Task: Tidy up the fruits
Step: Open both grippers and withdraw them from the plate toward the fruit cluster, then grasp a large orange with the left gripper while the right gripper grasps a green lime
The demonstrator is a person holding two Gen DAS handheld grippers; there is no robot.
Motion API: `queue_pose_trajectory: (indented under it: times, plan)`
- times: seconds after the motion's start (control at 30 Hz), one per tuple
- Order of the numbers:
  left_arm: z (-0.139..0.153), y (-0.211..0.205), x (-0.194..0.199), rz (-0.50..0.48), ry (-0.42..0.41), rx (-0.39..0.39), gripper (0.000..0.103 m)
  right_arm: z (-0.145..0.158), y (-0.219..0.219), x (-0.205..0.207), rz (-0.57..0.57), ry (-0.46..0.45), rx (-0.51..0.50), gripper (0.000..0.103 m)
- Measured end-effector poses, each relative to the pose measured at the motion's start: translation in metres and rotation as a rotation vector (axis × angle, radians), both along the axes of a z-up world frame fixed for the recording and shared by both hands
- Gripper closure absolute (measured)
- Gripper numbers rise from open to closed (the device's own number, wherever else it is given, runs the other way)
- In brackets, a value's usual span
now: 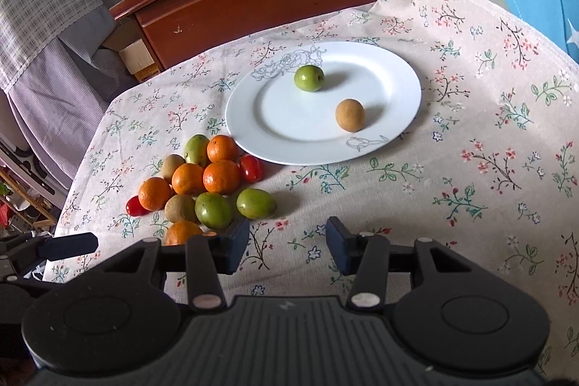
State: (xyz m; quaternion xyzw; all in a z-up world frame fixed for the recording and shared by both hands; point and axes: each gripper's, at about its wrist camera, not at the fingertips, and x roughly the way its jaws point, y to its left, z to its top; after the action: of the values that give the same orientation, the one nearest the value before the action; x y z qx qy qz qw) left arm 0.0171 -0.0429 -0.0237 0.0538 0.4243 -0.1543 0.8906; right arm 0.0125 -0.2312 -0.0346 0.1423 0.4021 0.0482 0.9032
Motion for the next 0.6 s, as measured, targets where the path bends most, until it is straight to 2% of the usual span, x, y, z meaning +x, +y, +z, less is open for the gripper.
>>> queue_pose_trajectory:
  times: [0.33,0.53,0.6]
  plan:
    - [-0.009,-0.013,0.0,-0.045,-0.03,-0.019,0.015,-0.002,0.006,0.012,0.048,-0.03,0.04,0.057]
    - [-0.016,-0.016,0.006,-0.038,-0.012,-0.036,0.033,-0.008,0.011,0.018,0.071,-0.022,0.026,0.064]
    - [-0.017,-0.016,0.007,-0.032,-0.017,-0.044,0.034,-0.011,0.011,0.021,0.07,-0.015,0.033,0.064]
